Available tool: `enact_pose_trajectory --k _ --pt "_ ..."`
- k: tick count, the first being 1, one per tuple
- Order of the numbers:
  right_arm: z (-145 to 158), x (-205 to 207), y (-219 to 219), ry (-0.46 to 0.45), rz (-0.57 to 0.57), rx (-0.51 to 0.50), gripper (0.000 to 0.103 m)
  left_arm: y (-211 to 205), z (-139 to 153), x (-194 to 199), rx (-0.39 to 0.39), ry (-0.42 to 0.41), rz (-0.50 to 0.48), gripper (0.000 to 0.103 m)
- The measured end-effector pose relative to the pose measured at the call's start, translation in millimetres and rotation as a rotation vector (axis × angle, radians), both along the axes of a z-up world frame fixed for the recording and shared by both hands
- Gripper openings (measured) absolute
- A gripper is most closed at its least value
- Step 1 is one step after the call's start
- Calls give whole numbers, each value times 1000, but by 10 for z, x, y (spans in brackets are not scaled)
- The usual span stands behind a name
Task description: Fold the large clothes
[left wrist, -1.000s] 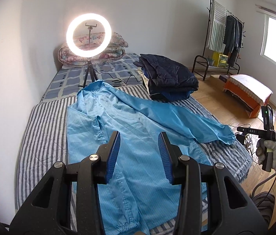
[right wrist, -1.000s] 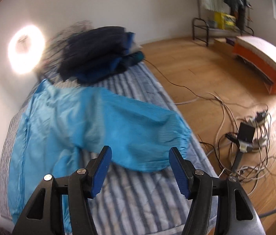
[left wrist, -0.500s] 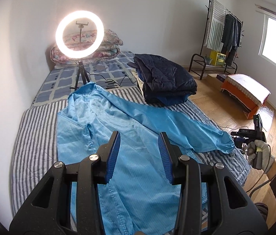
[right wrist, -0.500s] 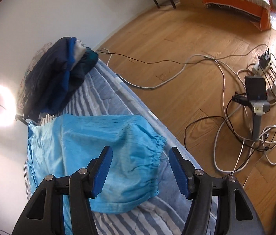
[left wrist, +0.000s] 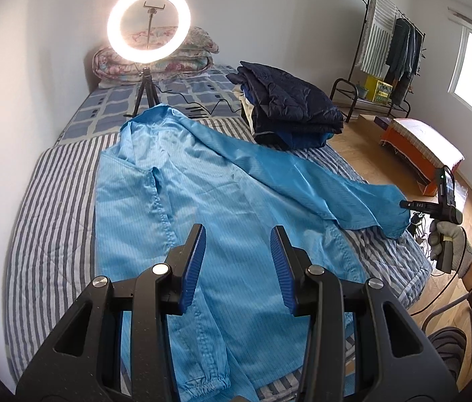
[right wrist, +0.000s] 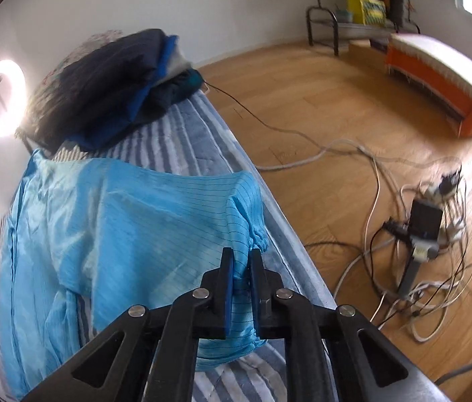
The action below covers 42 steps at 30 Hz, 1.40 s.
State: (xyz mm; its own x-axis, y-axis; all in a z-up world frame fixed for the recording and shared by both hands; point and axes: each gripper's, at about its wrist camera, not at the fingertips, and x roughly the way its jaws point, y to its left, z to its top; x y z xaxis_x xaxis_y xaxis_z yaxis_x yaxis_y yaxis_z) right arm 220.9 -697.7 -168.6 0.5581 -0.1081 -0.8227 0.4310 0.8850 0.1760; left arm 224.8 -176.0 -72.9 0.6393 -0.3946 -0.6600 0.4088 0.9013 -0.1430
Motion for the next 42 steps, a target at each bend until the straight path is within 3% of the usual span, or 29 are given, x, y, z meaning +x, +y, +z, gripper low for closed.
enact_pose_trajectory --k 10,21,25,32,42 --pt "532 -120 582 -93 123 -91 3 168 -119 -188 -53 27 5 41" --pt "948 -375 2008 -188 509 -180 3 416 -357 -318 -119 83 48 41" --pt "859 -511 2580 -178 682 -159 3 515 -405 -318 -142 99 69 41" --pt "315 -752 3414 -57 969 -136 3 585 -570 -359 -169 144 86 41" --pt "-122 -1035 3690 52 1135 -130 3 312 -1101 -363 -182 288 50 41"
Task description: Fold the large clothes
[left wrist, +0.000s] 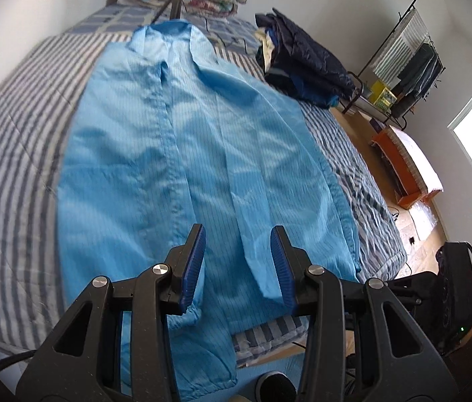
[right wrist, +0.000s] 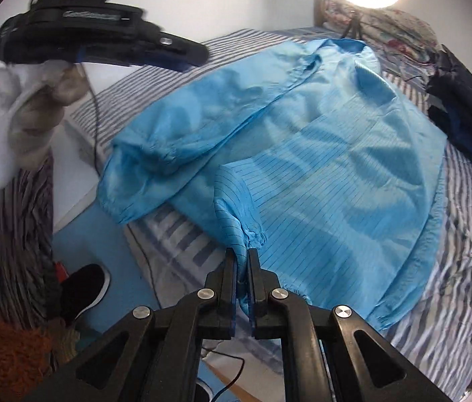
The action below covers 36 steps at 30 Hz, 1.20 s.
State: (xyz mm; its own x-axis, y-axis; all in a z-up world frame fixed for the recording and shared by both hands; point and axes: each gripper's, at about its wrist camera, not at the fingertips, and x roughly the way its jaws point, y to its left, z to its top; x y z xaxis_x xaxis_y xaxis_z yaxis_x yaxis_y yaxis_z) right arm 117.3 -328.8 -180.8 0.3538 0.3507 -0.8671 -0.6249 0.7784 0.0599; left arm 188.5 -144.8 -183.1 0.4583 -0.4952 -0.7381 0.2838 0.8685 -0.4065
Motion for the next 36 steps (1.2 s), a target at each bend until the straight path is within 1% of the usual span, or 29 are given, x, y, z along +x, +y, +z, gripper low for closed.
enact_pose_trajectory --k 3,5,6,7,8,11,13,14,17,21,23,24,25,26,27,28,29,30,31,33,36 --pt "-69 -71 -41 8 21 -47 3 -142 -183 -4 11 48 -23 41" --pt "-58 -85 -147 32 10 -34 6 -229 -319 -8 18 82 -40 41" --pt "-18 -87 -216 31 -6 -21 17 -263 -378 -14 15 97 -46 41" --pt "20 -71 -286 27 -27 5 32 -296 -444 -24 11 116 -52 41" --pt "68 -62 -375 30 -47 49 34 -321 -498 -35 6 131 -56 41" --pt "205 27 -716 44 -124 179 35 -403 -655 -75 -5 173 -71 41" --pt "226 142 -899 49 -197 235 42 -463 -731 -95 -1 188 -80 41" --pt "214 220 -1032 62 -246 271 43 -492 -770 -103 3 195 -80 41" --pt "80 460 -1305 107 -379 301 43 -543 -858 -101 0 214 -78 41" --pt "-208 787 -1566 206 -515 355 43 -577 -906 -94 -9 216 -74 41" --pt "-345 906 -1653 245 -563 384 43 -576 -918 -80 -19 218 -73 40" --pt "-403 959 -1677 259 -581 395 43 -579 -925 -73 -20 217 -73 38" --pt "-456 1004 -1690 272 -592 404 43 -589 -931 -66 -16 217 -75 28" --pt "-501 1030 -1697 282 -599 407 42 -607 -945 -55 -10 220 -78 21" --pt "-537 1064 -1685 291 -599 410 39 -625 -961 -45 -8 224 -81 18" --pt "-573 1107 -1660 301 -600 412 35 -640 -970 -31 -9 225 -83 11" --pt "-611 1153 -1629 311 -600 416 32 -660 -978 -34 -10 224 -88 6" --pt "-647 1193 -1627 320 -601 421 23 -676 -981 -35 -7 222 -90 6" --pt "-679 1228 -1620 327 -601 427 11 -697 -979 -40 -3 217 -90 5" --pt "-693 1247 -1613 323 -602 422 0 -746 -978 -61 -3 212 -97 2" --pt "-649 1250 -1608 290 -597 399 0 -830 -976 -109 1 207 -113 1"
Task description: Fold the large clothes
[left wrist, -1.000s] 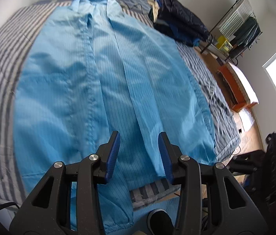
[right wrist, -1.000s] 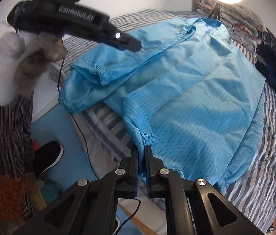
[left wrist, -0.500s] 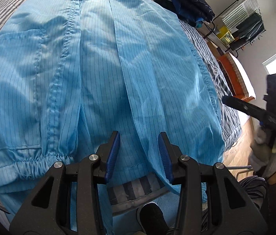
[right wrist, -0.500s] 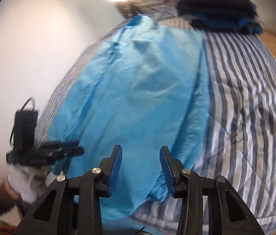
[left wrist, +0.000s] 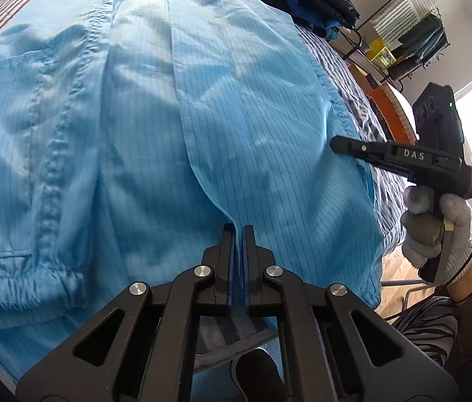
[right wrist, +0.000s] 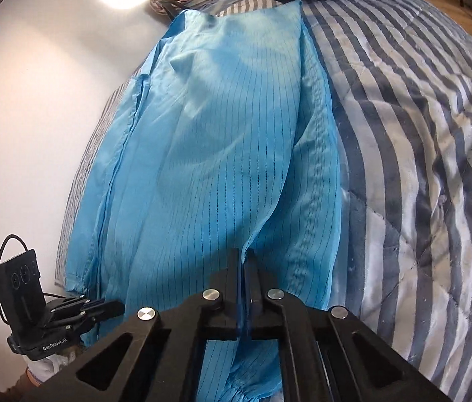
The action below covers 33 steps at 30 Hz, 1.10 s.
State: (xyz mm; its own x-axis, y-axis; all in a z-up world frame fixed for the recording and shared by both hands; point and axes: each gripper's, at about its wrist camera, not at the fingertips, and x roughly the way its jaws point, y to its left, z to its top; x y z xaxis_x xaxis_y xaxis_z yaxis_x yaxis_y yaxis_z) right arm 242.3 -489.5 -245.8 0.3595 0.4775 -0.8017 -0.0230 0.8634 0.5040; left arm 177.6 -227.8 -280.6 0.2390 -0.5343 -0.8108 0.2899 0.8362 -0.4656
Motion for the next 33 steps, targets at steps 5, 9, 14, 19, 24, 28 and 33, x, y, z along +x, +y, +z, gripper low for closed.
enact_pose_trajectory --k 5,9,14,19,24,28,33 --pt "45 -99 -252 -13 -77 -6 0 -221 1 -108 8 -19 -50 1" --pt "61 -155 -355 -14 -112 -22 0 -314 6 -136 8 -22 -70 1" --pt "120 -197 -299 -37 -22 16 5 -266 14 -166 34 -42 -97 0" --pt "146 -23 -480 -67 -92 150 33 -260 13 -212 50 -54 -110 0" --pt "-64 332 -584 -8 -166 178 33 -275 42 -266 62 -61 -126 0" --pt "-206 586 -688 5 -220 280 33 -302 58 -275 69 -62 -135 0" --pt "-260 818 -660 -22 -262 305 1 -351 71 -292 90 -68 -148 0"
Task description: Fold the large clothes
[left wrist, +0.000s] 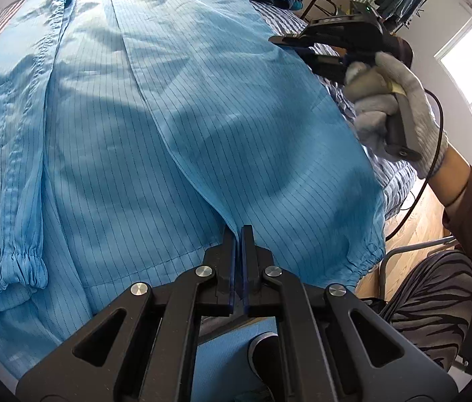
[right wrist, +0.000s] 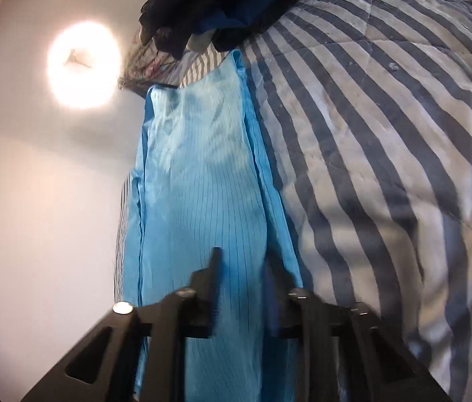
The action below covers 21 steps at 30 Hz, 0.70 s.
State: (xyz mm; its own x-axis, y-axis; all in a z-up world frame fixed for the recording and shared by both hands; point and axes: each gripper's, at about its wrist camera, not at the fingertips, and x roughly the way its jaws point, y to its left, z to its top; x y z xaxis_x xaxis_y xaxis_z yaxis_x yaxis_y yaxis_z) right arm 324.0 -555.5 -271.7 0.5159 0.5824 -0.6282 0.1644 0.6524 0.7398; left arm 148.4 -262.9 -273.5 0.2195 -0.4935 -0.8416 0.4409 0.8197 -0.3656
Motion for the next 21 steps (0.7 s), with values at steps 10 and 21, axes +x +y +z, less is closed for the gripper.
enact_pose_trajectory --k 10,21 --pt "209 -25 20 -29 33 -251 6 -115 36 -84 -2 2 -20 0" --pt "107 -979 -141 50 108 -102 44 232 531 -141 -81 -112 30 4"
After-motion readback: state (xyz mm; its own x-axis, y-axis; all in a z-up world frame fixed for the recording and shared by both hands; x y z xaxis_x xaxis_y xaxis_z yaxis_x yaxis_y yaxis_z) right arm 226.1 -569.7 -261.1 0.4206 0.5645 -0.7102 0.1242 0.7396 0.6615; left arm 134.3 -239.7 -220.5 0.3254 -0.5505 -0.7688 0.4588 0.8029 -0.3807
